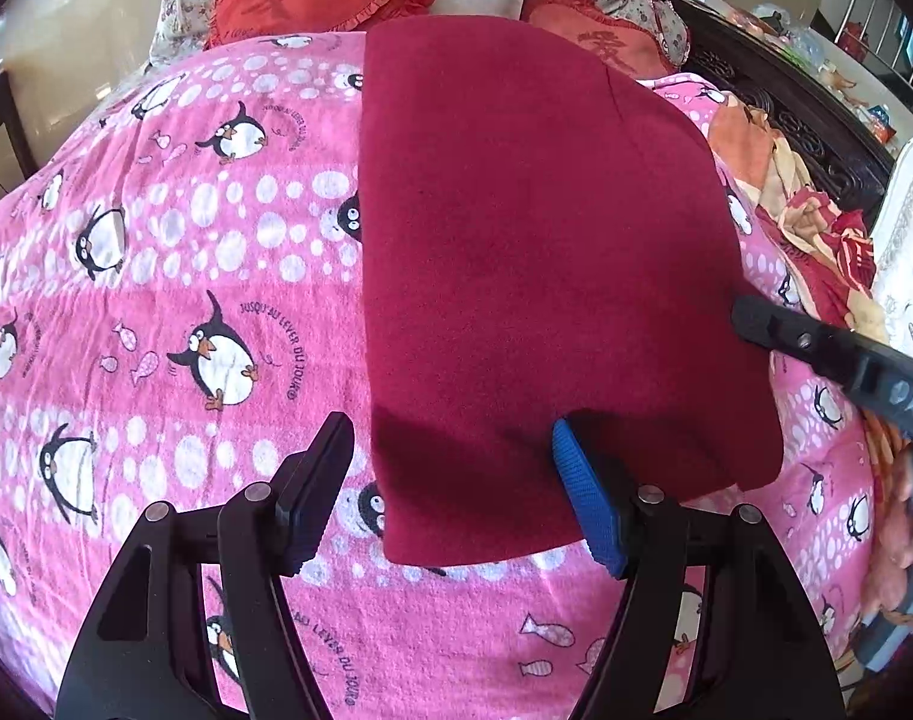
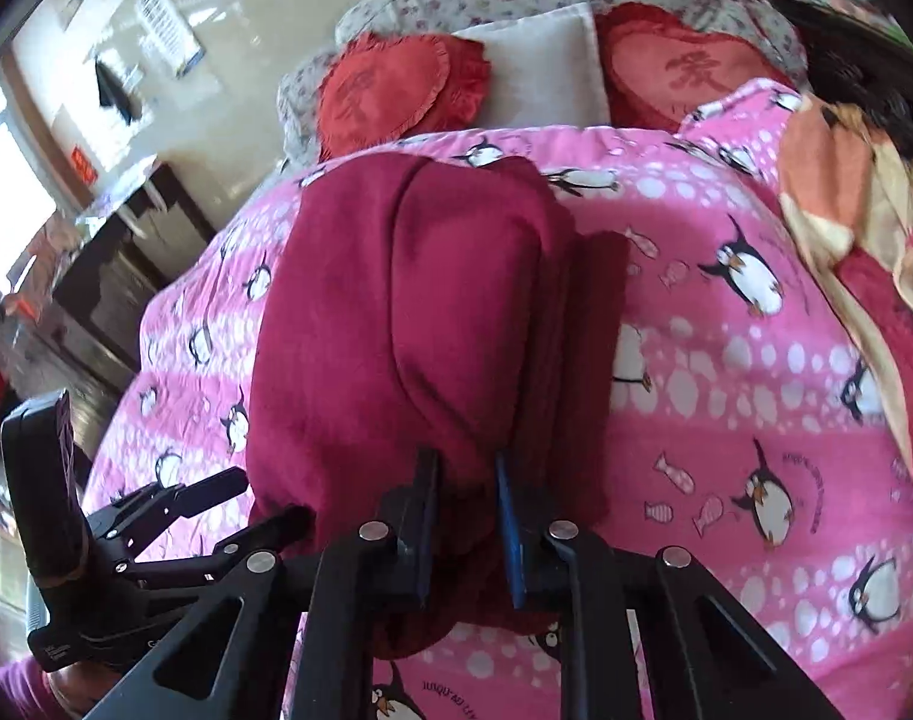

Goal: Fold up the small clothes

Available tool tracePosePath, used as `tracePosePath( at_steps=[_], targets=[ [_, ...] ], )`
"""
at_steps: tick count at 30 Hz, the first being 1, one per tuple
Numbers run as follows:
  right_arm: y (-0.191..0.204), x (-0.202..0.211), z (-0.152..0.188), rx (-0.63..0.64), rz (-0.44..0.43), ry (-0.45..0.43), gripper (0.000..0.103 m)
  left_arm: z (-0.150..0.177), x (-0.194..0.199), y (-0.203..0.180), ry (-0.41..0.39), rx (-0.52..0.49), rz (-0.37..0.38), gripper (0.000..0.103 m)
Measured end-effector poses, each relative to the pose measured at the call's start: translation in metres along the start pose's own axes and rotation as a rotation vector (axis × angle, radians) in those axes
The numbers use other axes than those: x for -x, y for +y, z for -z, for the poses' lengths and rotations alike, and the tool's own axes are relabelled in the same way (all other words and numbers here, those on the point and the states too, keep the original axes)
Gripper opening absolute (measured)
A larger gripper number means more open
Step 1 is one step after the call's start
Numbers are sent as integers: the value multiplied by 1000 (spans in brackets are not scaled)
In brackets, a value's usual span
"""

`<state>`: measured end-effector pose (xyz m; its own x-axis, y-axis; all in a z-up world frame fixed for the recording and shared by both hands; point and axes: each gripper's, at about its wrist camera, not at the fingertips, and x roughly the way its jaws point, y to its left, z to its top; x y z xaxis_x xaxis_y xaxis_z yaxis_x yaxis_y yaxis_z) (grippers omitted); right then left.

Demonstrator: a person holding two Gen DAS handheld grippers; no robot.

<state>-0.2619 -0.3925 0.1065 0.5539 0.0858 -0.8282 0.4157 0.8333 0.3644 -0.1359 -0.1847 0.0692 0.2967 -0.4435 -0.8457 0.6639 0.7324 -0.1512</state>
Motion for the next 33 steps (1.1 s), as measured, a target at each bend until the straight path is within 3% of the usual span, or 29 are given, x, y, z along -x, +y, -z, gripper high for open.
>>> tracePosePath(
  at_steps=[3,9,10,11,13,15,19,24,26,29,33],
  targets=[
    [-1,-12,12,4,53,12,16,-1,1,2,10,-6,-8,69],
    [-1,0,11,-38,5,-3,16,-6,7,10,-5,12,-1,69],
    [0,5,8,-44,3,-12,20,-7,8,11,-8,18,0,69],
    [2,10,3,-45,7,-32,35,-9,8,11,-8,24,2,69],
    [9,20,-2,-39,35,-86,51,-11,9,14,-8,39,16,69],
    [13,23,-9,-38,46,-122,52,-15,9,17,-9,54,36,69],
    [2,1,-22,-86,70,-67,56,-25,6,24,-13,79,90,69],
    [-33,-21,-19,-216,-37,-64,74,-38,-11,40,11,137,173,70],
    [-43,-31,-21,-227,-65,-52,81,-42,-19,44,13,160,202,78],
    [-53,-39,-23,-231,-134,-63,89,-48,-28,46,-7,177,228,80],
    [-48,-40,-28,-181,-180,-83,90,-57,-42,43,5,200,292,82]
  ],
)
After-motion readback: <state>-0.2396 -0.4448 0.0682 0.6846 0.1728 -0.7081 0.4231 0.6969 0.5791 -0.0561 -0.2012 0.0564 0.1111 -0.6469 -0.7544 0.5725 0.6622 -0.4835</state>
